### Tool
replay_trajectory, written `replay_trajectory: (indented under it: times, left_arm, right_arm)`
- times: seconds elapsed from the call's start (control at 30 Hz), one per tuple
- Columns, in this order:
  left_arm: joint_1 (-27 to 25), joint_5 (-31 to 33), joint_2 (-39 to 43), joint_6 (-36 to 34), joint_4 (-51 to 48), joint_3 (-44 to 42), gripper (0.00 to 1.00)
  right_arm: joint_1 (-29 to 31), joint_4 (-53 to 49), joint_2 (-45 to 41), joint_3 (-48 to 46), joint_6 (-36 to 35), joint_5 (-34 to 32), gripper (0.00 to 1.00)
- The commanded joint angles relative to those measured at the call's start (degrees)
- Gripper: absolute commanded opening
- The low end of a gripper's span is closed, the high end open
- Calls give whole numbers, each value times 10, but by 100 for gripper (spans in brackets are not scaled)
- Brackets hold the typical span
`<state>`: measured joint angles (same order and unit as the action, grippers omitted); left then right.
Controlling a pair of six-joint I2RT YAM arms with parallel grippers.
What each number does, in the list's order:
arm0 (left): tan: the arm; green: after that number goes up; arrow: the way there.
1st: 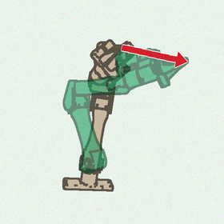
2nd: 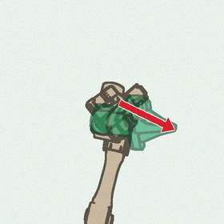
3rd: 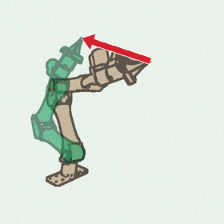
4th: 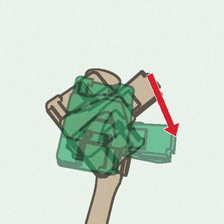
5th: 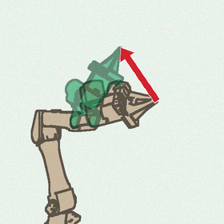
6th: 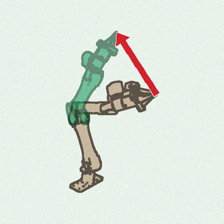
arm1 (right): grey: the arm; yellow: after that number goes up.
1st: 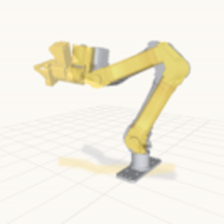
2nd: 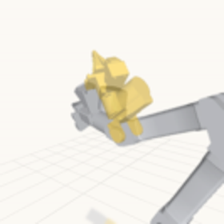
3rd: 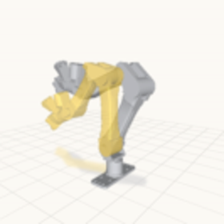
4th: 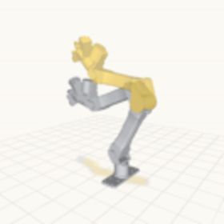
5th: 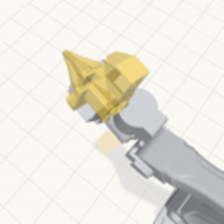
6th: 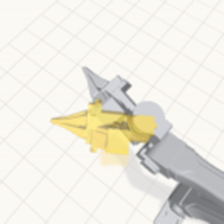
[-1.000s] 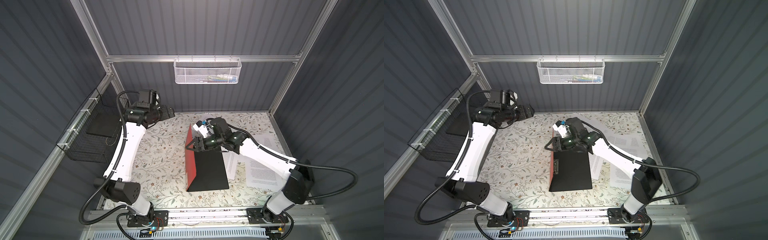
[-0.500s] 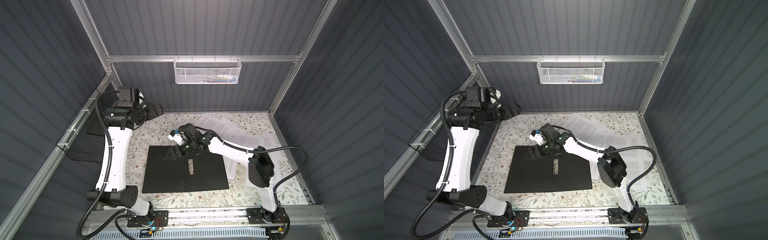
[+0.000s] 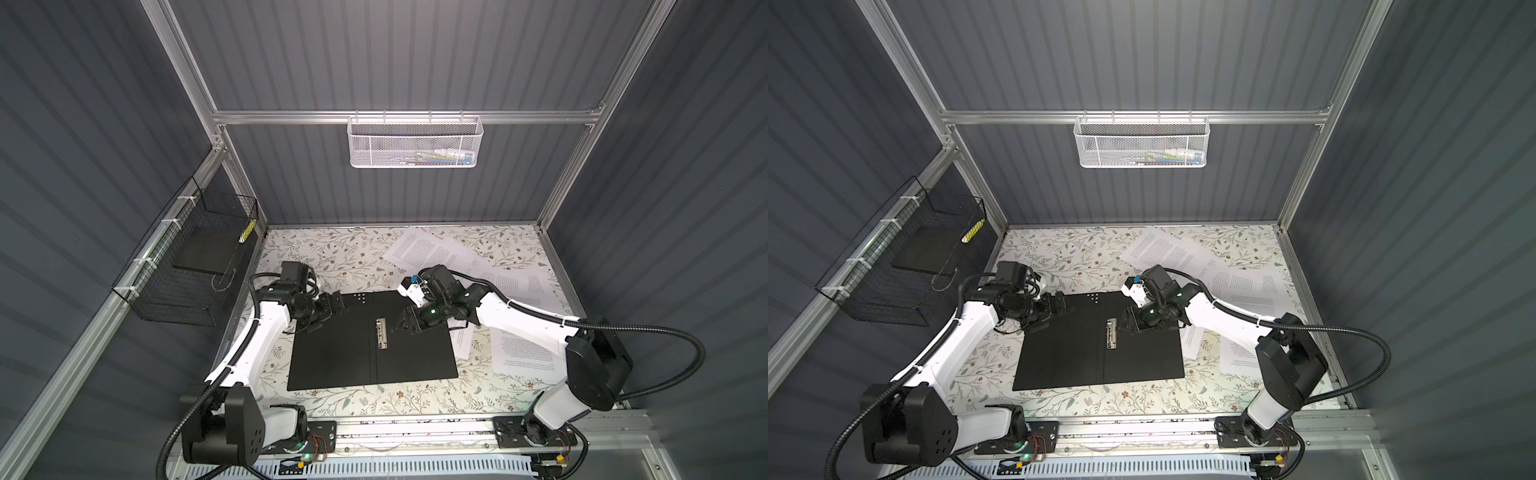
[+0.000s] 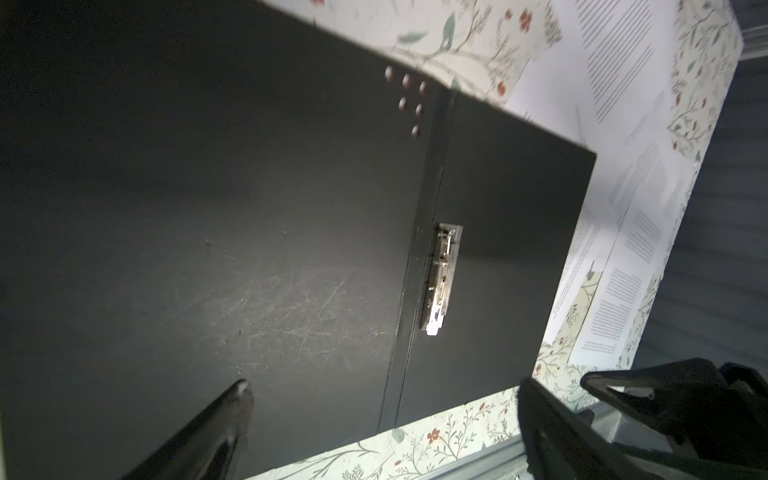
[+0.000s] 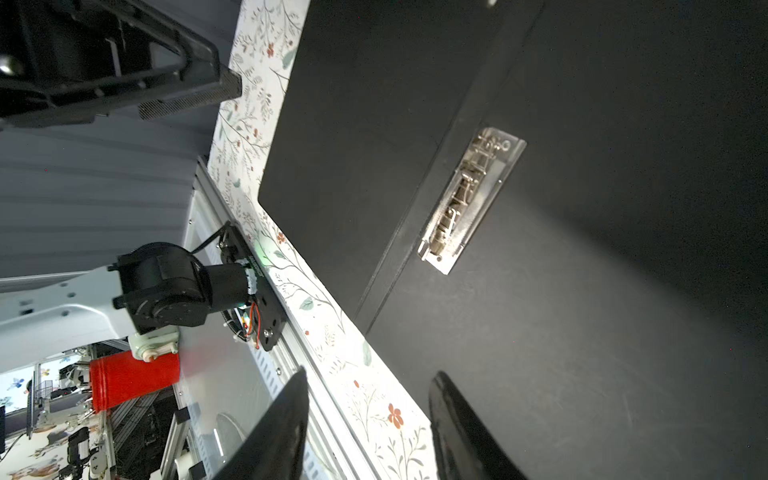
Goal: Put the files into the folder
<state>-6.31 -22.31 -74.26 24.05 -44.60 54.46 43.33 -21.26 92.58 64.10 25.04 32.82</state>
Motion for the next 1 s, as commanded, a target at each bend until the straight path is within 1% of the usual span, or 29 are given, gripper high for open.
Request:
replay_trajectory:
  times: [0.0, 0.07, 0.2, 0.3, 0.37, 0.4, 0.47, 0.53, 0.57, 0.63, 0.73, 0.8, 0.83, 0.97]
  left_arm:
    - [-4, -53, -25, 7, 89, -15, 100]
    - [-4, -45, -39, 9, 102, -24, 100]
    - [-4, -42, -40, 37, 170, -77, 100]
    - [-4, -32, -37, 49, 195, -97, 100]
    - [-4, -30, -35, 50, 204, -107, 100]
    - [-4, -23, -36, 47, 205, -113, 100]
    - [-4, -1, -42, 40, 206, -129, 100]
    - [-4, 29, -58, 46, 189, -140, 100]
    - [-4, 30, -69, 49, 179, -141, 100]
    - [-4, 30, -93, 61, 176, -145, 100]
    - [-4, 29, -111, 76, 178, -149, 100]
    - [-4, 30, -101, 84, 177, -157, 100]
    - [-4, 48, -91, 86, 176, -162, 100]
    - [-4, 82, -63, 84, 157, -177, 100]
  right_arm:
    - [3, 18, 15, 9, -2, 5, 48]
    - [3, 25, 25, 10, 11, 2, 48]
    - [4, 55, 48, 0, 49, 0, 52]
    - [10, 92, 55, -11, 73, -12, 57]
    - [20, 104, 70, -8, 75, -31, 62]
    - [25, 106, 85, -2, 71, -35, 62]
    - [37, 121, 116, 2, 72, -55, 59]
    - [46, 155, 147, 0, 89, -56, 52]
    - [50, 169, 157, 0, 98, -59, 49]
    - [60, 194, 173, -3, 110, -70, 47]
    - [68, 204, 185, -2, 130, -73, 41]
    - [71, 211, 185, -8, 144, -74, 40]
    - [73, 216, 187, -10, 150, -72, 38]
    - [81, 232, 191, -23, 170, -66, 33]
